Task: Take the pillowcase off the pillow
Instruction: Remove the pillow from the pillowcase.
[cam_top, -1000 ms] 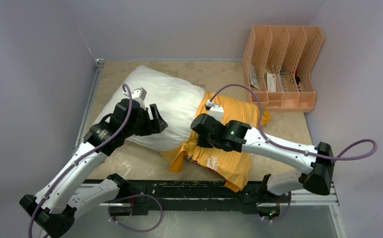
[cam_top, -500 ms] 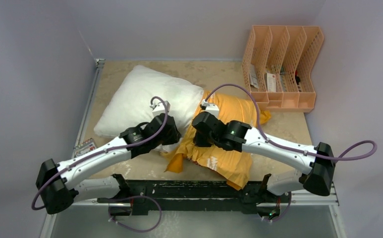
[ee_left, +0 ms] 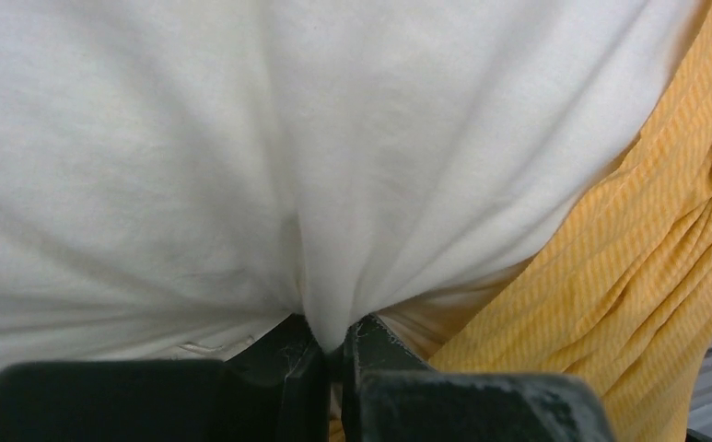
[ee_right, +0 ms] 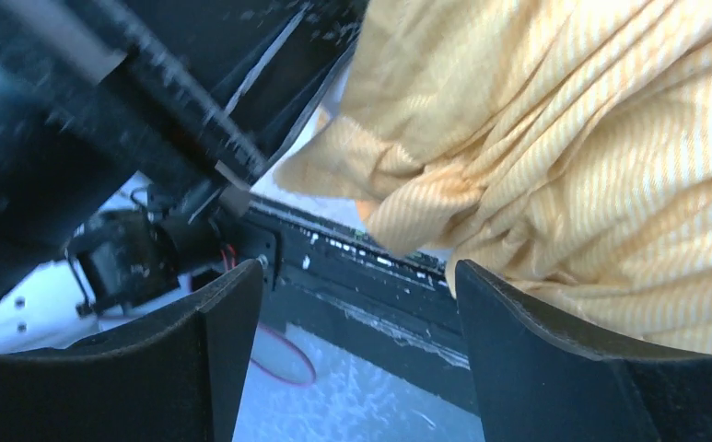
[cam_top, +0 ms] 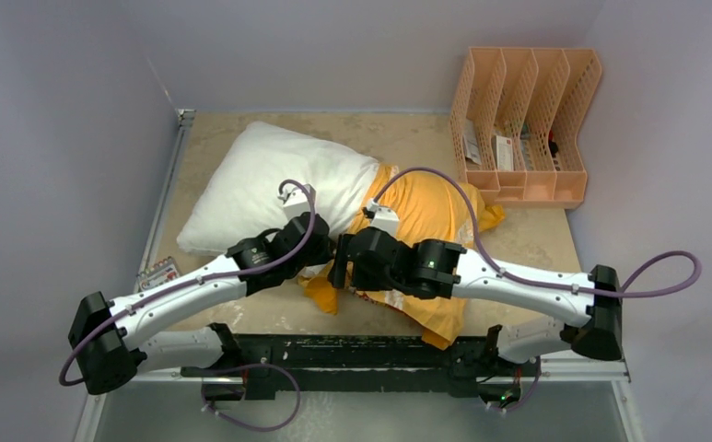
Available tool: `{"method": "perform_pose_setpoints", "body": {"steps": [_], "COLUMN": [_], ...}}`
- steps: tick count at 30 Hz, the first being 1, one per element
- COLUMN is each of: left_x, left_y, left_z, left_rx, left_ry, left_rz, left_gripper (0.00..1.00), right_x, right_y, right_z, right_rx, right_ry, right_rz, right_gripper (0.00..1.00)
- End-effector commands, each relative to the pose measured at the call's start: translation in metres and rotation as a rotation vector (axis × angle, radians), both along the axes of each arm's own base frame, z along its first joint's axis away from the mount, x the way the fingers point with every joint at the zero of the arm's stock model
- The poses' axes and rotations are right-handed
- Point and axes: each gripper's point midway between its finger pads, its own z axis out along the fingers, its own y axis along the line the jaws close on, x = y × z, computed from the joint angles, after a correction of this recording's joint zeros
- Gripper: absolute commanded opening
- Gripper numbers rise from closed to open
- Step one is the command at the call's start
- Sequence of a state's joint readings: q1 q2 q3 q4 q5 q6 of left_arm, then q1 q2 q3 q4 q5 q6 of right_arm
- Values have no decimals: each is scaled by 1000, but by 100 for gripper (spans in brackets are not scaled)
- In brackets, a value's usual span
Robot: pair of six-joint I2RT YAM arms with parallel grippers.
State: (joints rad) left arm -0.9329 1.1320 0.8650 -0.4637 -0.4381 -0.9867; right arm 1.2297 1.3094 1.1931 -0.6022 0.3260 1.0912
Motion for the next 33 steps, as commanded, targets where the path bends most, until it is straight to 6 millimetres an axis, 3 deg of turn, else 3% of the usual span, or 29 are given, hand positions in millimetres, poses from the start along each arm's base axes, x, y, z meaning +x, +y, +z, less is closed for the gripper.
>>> {"method": "perform_pose_setpoints", "body": {"steps": [1,5,9,12,13,16,20,25,29,33], "left_x": [16,14,12,12,13,17,30,62,71,77], "left_y": [4,8,9,12,14,22,59,132,187,218], "left_z": [22,28,26,24,24,28,25,25,32,37], "left_rx": [-65,-77,-85,-73,-62,-13,176,214,294,277], "left_ry": [-89,-98,-91,-91,-95,-112,-104,-61,-23,-3], "left_rz": [79,84,88,96,101,129,243,394,506,559], "left_gripper": [0,0,0,0,0,0,0,0,0,0], "right_x": [24,44,61,61,58,49,29,-20,-32,-39], "right_y": [-4,-24,-32,-39,-48,-74,-114,-184,-214,-235], "right_z": [-6,-21,-35,-41,-45,-49,-49,-65,-54,-49], "right_rx": [10,-25,-44,-94,-128,-214,-300,-347,-279,-343], "right_ry": [15,-30,0,-11,-10,-7,12,141,133,130], "right_rz": [-264,-456,-527,-508,-511,-511,-484,-534,-551,-545], "right_gripper": [78,77,72,41,34,0,0,0,0,0]}}
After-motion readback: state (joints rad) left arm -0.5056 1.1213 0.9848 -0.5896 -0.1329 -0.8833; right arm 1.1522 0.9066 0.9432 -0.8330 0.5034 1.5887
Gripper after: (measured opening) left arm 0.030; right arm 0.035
